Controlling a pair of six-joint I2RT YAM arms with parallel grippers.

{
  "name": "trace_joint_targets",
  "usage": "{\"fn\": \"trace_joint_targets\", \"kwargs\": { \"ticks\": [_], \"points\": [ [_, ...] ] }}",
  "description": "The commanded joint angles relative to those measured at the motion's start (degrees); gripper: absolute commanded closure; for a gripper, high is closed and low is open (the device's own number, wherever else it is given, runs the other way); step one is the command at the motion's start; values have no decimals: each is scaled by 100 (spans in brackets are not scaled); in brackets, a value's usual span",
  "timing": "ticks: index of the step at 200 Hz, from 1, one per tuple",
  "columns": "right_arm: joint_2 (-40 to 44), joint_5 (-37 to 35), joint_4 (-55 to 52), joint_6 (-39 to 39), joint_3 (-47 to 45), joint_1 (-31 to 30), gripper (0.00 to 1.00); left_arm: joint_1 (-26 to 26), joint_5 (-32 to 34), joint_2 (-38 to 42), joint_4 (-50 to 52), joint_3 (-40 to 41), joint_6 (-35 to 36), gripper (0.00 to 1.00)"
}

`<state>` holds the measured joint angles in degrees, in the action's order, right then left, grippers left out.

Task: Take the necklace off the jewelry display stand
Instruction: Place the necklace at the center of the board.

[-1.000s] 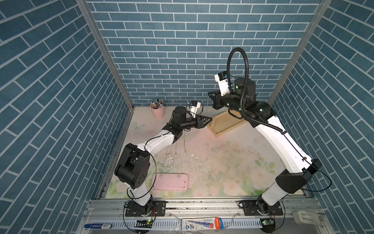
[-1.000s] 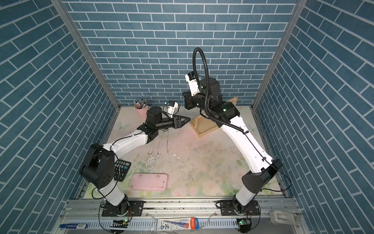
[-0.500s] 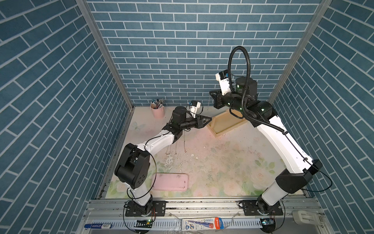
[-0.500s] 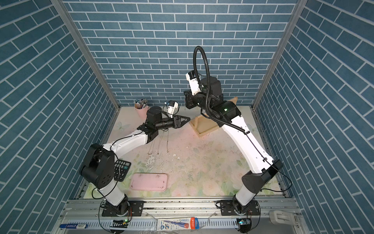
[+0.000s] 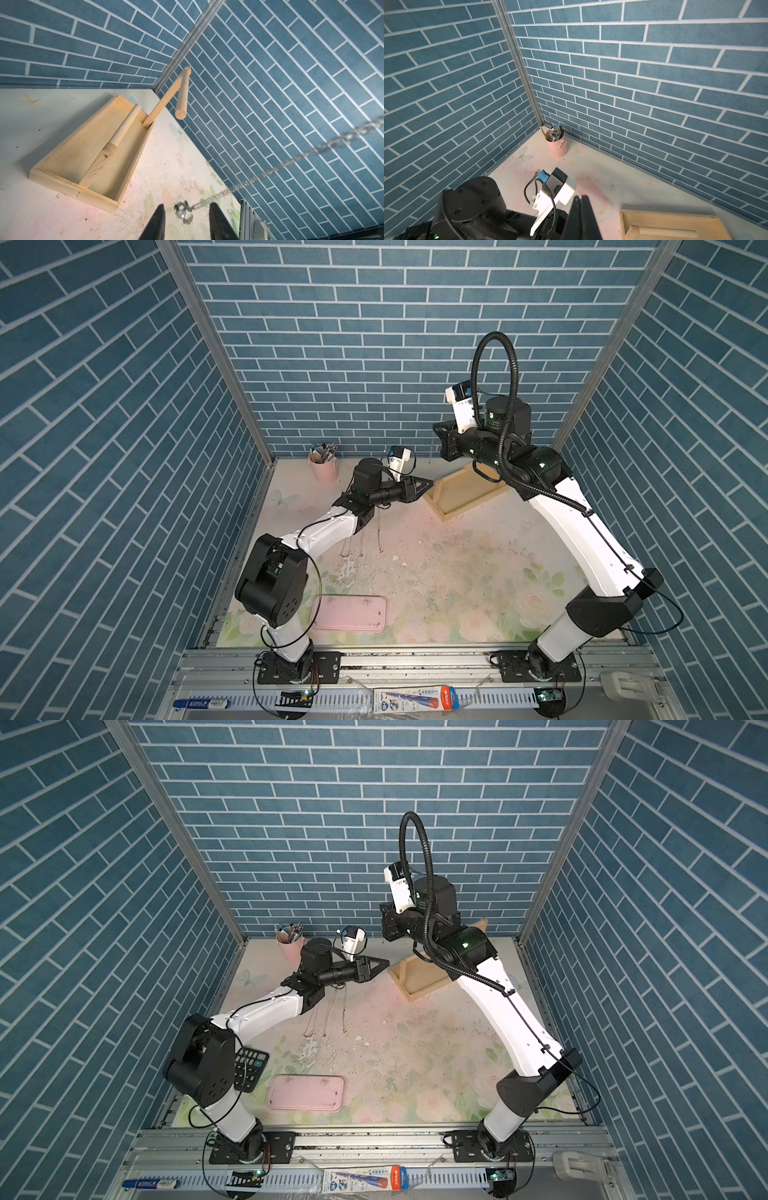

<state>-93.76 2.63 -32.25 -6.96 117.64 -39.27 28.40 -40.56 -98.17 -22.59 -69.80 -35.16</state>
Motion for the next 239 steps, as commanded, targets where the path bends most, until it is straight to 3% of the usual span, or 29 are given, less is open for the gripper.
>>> {"fn": "trace_joint_targets", "kwargs": {
  "ticks": [1, 239],
  "points": [
    [187, -76, -82, 257, 140, -34, 100, -45, 21, 102, -21, 59, 62, 64],
    [6, 411, -358, 178, 448, -48, 100, -61, -119, 18, -245, 78, -57, 71]
  ]
}}
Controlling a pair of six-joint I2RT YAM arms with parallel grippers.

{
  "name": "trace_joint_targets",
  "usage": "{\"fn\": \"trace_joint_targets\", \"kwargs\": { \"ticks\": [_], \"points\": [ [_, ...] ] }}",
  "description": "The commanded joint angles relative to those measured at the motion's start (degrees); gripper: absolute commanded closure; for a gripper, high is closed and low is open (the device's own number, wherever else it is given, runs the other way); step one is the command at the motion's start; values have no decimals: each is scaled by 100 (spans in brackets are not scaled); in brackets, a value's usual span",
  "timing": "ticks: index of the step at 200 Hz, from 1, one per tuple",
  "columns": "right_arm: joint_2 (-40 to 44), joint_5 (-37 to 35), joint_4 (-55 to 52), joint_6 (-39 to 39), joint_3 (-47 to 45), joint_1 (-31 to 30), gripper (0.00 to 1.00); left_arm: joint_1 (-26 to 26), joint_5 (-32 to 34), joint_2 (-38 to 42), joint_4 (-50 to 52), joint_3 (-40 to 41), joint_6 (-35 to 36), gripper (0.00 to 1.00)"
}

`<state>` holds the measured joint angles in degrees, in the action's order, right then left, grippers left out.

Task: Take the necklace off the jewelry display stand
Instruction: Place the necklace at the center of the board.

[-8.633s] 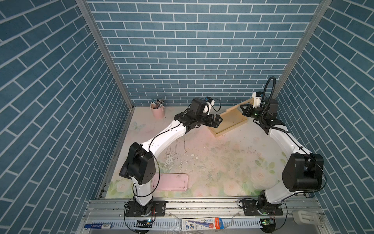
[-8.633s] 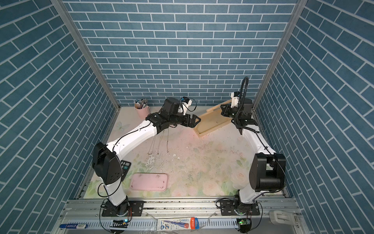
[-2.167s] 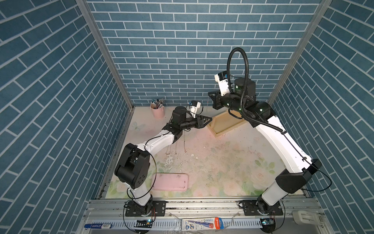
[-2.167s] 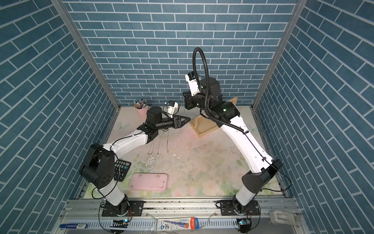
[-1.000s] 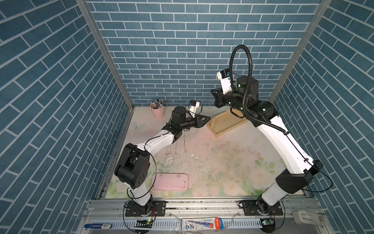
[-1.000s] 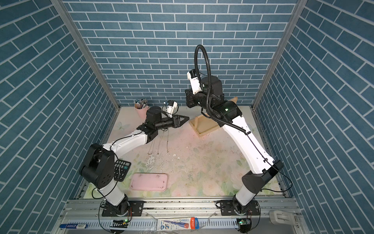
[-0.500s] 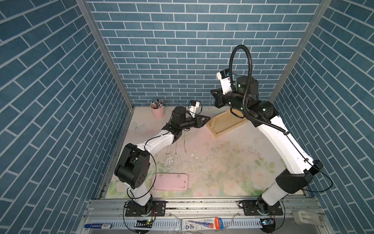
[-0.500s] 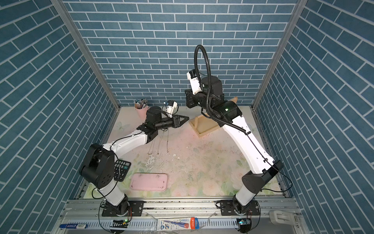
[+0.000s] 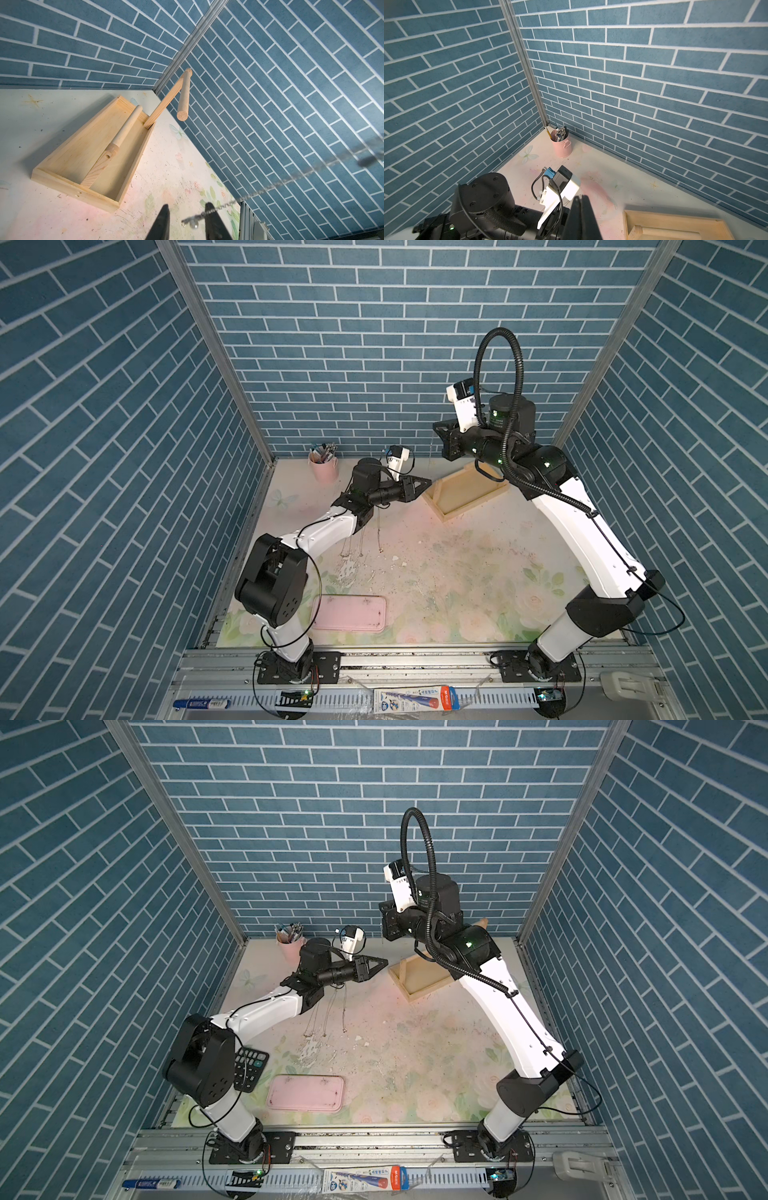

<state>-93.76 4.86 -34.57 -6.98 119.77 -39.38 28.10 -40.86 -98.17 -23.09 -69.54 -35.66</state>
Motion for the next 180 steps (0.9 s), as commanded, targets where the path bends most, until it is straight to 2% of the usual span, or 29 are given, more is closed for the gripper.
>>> {"fn": "trace_joint_targets", "kwargs": {
  "ticks": [1, 85, 180],
  "points": [
    [2, 189, -124, 180, 234, -36, 100, -31, -89, 17, -191, 49, -9, 71],
    [-96, 190, -172, 197, 328, -54, 100, -26, -71, 37, -220, 72, -10, 83],
    [-128, 129, -220, 231, 427, -53, 100, -31, -45, 35, -207, 96, 11, 85]
  ]
}}
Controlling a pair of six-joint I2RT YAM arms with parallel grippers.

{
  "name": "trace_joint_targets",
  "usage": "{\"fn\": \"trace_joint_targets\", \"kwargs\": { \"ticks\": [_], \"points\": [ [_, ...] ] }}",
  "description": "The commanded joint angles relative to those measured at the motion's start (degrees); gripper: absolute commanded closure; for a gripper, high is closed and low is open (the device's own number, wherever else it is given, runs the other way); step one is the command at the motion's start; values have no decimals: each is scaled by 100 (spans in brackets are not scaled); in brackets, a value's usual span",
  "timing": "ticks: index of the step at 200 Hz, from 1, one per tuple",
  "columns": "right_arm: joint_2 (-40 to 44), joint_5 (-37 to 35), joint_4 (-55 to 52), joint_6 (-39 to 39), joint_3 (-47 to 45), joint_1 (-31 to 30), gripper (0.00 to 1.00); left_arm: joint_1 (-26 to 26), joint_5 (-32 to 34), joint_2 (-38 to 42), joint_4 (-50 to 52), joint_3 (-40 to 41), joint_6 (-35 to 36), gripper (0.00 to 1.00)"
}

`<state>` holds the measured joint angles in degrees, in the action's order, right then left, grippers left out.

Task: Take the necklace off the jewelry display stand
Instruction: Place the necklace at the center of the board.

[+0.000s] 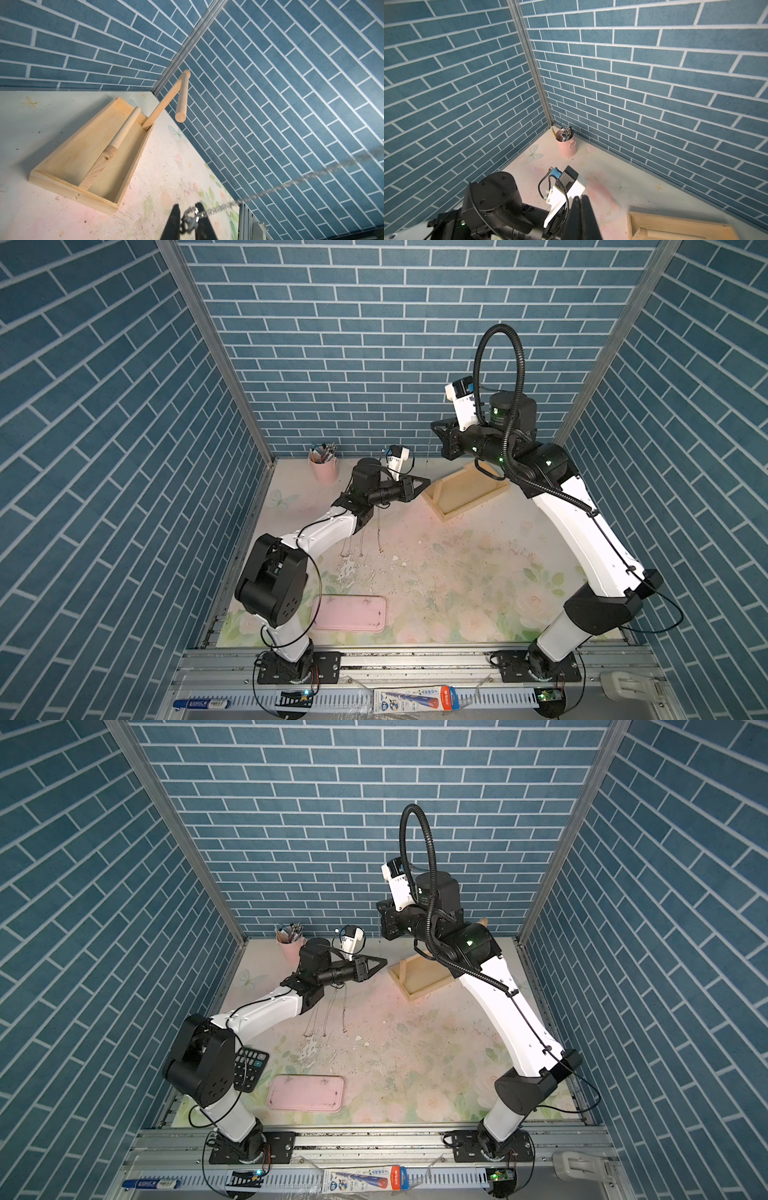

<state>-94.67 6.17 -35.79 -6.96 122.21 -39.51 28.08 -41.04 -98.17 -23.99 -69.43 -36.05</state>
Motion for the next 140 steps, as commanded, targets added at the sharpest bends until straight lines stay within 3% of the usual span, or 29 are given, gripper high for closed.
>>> {"fn": "trace_joint_targets", "kwargs": {
  "ticks": [1, 140],
  "points": [
    [-35, -7, -101, 230, 181, -44, 100, -29, -27, 35, -120, 85, 52, 85],
    [150, -286, 123, 191, -233, -42, 100, 4, -133, -25, -74, 47, 106, 93]
  ]
}}
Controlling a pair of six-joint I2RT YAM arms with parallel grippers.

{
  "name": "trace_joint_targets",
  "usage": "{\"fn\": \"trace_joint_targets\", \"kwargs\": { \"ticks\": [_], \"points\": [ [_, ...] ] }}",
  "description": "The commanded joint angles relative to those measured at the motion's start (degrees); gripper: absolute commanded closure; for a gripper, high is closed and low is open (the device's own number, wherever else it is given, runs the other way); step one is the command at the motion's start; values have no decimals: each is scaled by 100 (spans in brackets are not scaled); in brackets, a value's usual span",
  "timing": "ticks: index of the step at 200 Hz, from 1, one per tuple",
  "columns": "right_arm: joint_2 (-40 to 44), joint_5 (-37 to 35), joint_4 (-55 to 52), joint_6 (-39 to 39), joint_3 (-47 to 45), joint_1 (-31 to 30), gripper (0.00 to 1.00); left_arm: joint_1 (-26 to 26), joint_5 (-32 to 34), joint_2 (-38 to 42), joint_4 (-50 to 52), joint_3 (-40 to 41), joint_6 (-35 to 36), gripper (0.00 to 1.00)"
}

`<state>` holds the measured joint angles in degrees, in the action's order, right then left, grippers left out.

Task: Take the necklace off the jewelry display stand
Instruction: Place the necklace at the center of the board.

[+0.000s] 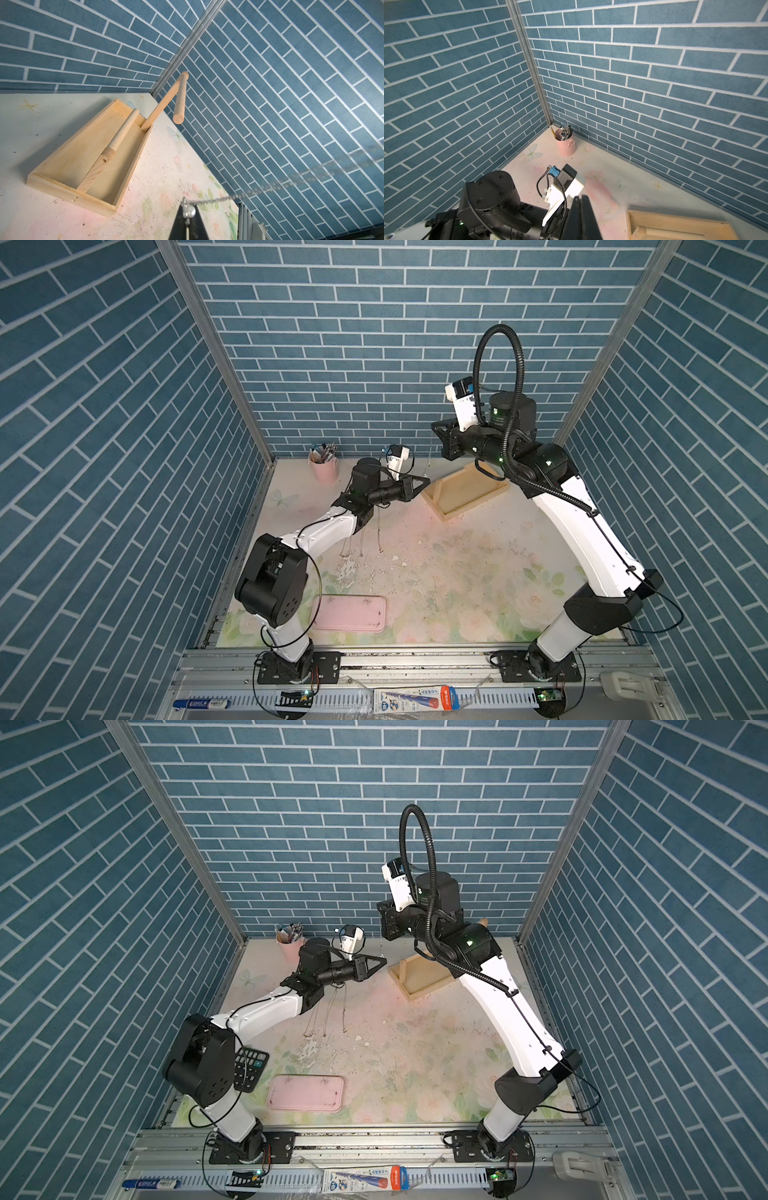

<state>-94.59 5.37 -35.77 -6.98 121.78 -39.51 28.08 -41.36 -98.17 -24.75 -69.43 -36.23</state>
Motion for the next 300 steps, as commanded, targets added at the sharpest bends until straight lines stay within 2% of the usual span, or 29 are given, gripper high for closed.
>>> {"fn": "trace_joint_targets", "kwargs": {
  "ticks": [1, 58, 117, 157, 244, 300],
  "points": [
    [146, -208, 122, 191, -198, -41, 100, 9, -100, -21, 13, 45, 129, 93],
    [456, -332, 187, 213, -736, -31, 100, 464, 46, 13, 1067, -226, 859, 96],
    [928, -317, 604, 25, -1913, -30, 100, 474, -132, 169, 1121, 167, 672, 97],
    [1118, -188, 960, -44, -2598, -26, 100, 487, -25, 494, 1119, 782, 627, 97],
    [626, -66, 1294, -156, -2939, 212, 100, 620, 426, 798, 1407, 1711, 750, 97],
    [137, 471, 1793, -484, -3220, 346, 100, 629, 750, 802, 1526, 2137, 815, 97]
  ]
}}
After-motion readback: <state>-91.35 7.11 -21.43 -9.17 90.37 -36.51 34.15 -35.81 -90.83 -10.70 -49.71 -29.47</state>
